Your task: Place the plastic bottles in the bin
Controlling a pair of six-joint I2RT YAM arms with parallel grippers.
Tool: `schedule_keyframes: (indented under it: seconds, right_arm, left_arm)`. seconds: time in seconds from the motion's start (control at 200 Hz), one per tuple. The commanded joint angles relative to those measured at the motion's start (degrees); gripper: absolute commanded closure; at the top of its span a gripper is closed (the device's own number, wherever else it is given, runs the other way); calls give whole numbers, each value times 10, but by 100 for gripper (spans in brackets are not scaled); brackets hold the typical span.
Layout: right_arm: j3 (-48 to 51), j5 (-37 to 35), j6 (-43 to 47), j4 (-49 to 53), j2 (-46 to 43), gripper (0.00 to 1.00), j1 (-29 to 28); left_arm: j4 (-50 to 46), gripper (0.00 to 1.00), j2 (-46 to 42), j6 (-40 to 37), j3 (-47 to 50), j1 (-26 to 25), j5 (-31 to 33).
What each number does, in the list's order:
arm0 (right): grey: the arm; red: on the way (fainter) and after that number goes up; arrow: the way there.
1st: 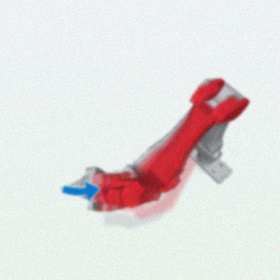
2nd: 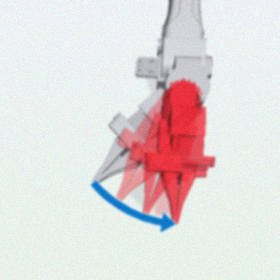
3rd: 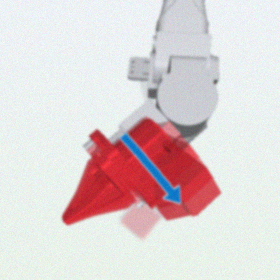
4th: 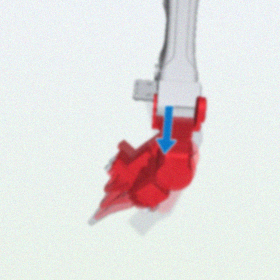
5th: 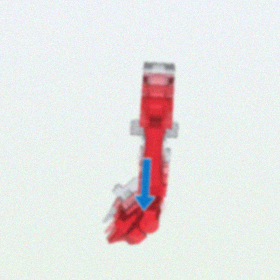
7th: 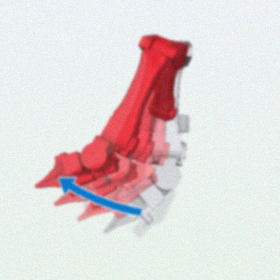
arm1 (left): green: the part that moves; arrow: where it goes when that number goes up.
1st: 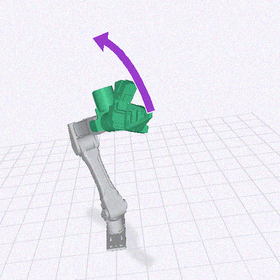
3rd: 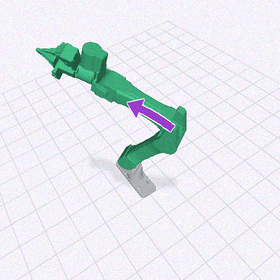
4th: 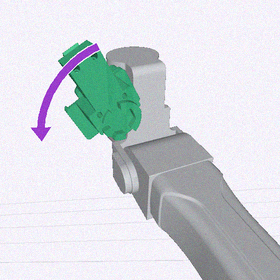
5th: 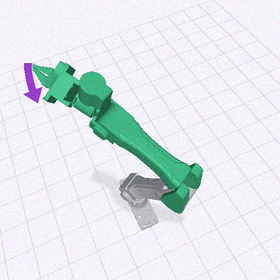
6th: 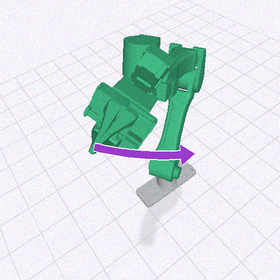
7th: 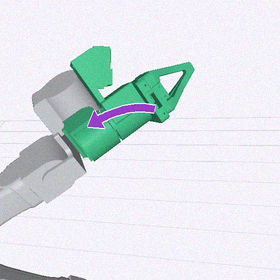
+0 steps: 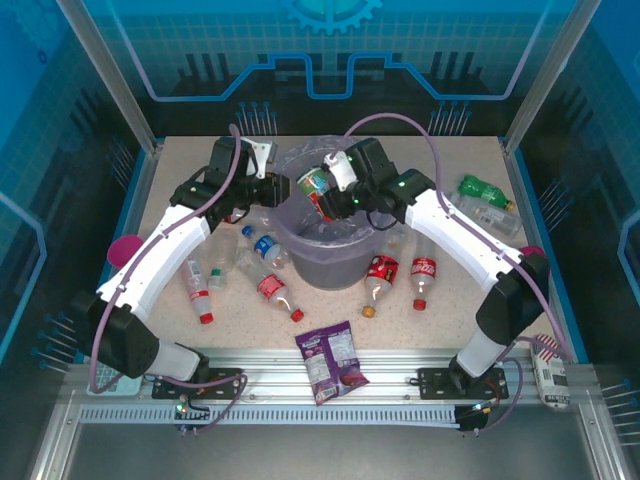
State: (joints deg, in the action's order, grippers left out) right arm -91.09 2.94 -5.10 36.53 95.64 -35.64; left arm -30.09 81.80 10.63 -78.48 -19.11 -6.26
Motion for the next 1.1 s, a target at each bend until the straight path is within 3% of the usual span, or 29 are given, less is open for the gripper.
schedule_keyframes:
  seconds: [0.0,0.16,0.325,0.64,0.896,1.096]
  right_arm:
    - [-9,-41,18,24,29,58,-10]
    - [-4,-46,31,25,50,54,-17]
    - [-5,-48,31,25,61,38,-18]
    - [-30,-34,35,40,51,24,-17]
    - [-85,-24,27,80,-2,23,-19]
    - [-125,-80,-6,116,-73,23,-9]
  left_arm:
    - [1,69,-19,6,19,6,8]
    - [10,69,-23,7,24,5,5]
    - [11,69,-22,8,26,5,8]
    - [13,70,-22,11,26,6,11]
    - [16,70,-20,15,25,5,13]
    - [9,70,-11,18,12,5,19]
